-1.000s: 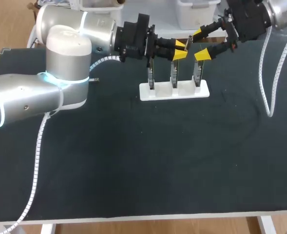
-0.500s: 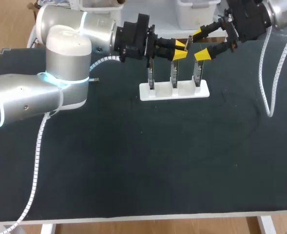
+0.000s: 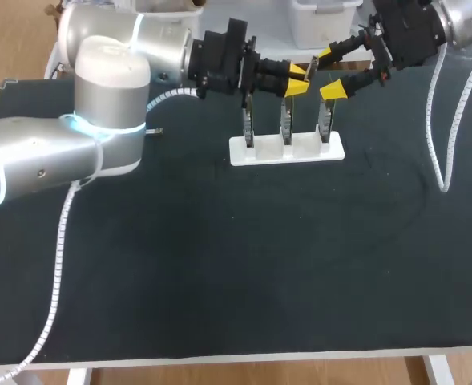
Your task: Pick up the optical module with the left hand, and insert it into the network port with the right hand.
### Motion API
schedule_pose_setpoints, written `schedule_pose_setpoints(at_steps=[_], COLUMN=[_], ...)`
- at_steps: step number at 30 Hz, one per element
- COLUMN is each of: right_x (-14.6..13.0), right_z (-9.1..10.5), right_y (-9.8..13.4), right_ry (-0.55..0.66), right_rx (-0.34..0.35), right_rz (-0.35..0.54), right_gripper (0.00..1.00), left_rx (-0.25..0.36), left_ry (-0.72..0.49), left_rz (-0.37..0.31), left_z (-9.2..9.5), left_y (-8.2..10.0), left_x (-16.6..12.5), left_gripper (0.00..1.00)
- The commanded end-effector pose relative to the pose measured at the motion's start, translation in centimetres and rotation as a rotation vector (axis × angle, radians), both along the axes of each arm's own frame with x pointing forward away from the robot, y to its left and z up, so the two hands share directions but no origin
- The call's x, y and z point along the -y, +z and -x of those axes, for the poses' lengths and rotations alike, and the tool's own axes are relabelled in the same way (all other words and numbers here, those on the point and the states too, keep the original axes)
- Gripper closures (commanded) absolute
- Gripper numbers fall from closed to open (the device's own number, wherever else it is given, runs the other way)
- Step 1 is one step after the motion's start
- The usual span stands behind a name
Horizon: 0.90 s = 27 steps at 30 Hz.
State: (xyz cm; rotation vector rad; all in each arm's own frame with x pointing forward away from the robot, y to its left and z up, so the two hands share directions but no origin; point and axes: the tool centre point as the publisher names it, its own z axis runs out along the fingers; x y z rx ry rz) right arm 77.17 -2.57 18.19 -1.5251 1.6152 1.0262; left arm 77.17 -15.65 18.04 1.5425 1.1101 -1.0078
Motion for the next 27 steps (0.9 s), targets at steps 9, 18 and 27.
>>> schedule_pose_setpoints(at_steps=[9,18,27], right_x=[0.0,0.0,0.0], right_z=[0.2,0.2,0.2], right_y=[0.0,0.0,0.0], right_ry=[-0.003,-0.003,-0.003], right_rx=[0.002,0.002,0.002], right_rz=[0.001,0.001,0.001], right_gripper=[0.00,0.00,0.00], left_rx=[-0.002,0.001,-0.012], left_ry=[-0.001,0.011,0.011], left_rz=[-0.023,-0.024,-0.022], left_z=[-0.4,-0.6,-1.7], left_y=[0.4,0.1,-0.5], left_x=[0.1,0.0,-0.2], left_gripper=[1.00,1.00,1.00])
